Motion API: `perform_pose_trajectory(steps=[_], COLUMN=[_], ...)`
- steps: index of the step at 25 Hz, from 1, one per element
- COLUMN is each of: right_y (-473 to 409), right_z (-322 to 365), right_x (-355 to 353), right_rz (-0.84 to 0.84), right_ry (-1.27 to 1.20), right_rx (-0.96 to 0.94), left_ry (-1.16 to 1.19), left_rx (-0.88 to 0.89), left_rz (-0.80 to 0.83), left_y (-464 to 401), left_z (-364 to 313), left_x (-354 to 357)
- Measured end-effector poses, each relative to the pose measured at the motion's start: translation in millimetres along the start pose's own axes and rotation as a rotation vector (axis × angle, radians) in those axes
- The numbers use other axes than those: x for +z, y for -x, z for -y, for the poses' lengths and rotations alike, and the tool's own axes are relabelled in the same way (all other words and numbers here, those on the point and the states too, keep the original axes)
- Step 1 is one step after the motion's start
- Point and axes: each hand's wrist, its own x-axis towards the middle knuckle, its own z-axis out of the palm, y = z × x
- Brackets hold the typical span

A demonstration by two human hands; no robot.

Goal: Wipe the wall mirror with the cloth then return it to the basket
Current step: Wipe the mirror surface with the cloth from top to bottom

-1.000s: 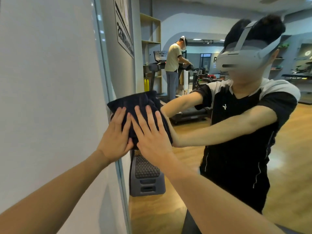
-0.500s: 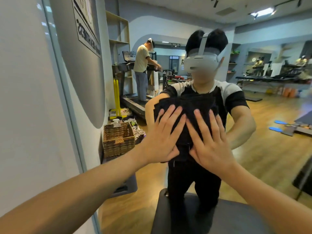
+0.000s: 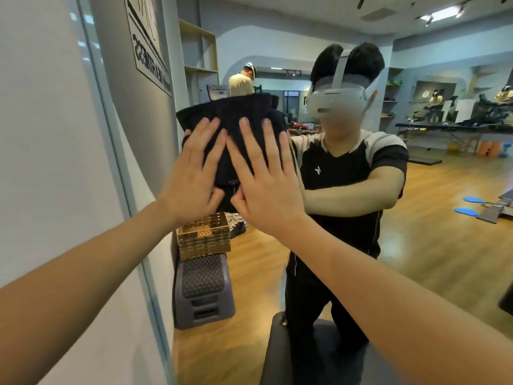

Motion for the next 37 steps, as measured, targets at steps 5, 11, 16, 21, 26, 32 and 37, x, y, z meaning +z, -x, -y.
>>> perform_pose_trajectory(steps=[5,11,16,21,26,32,37], right_y=[92.4,188.6,116.3,39.8,52.8,169.9,297.2], right_z=[-8.0,-101.6,-223.6,-323.2,-335.0,-291.3,-235.3], right_x=[11.3,-43.0,-119.0,-191.2,-200.1,-175.9,-160.0], right_rz=[0.047,0.084,0.008,-0.103,-0.183,-0.115,0.144], right_ry=[0.021,0.168,0.236,0.29,0.232,0.183,0.195], right_rx=[-0.077,-0.131,-0.08,-0.011,0.102,0.252,0.348], left_ry=[0.046,0.187,0.237,0.144,0.181,0.231,0.184], left_rx=[-0.049,-0.052,-0.033,-0.004,0.005,0.131,0.28], left_rz=[0.066,0.12,-0.078,-0.17,-0.239,-0.197,-0.036], left_y=[63.7,42.3,-120.3,-267.3,-286.0,-201.7,-93.4], left_z=[-75.5,-221.5,-257.5,-279.5,-304.2,-352.9,-403.1], left_x=[33.7,59.1,39.1,12.1,19.1,57.9,100.4])
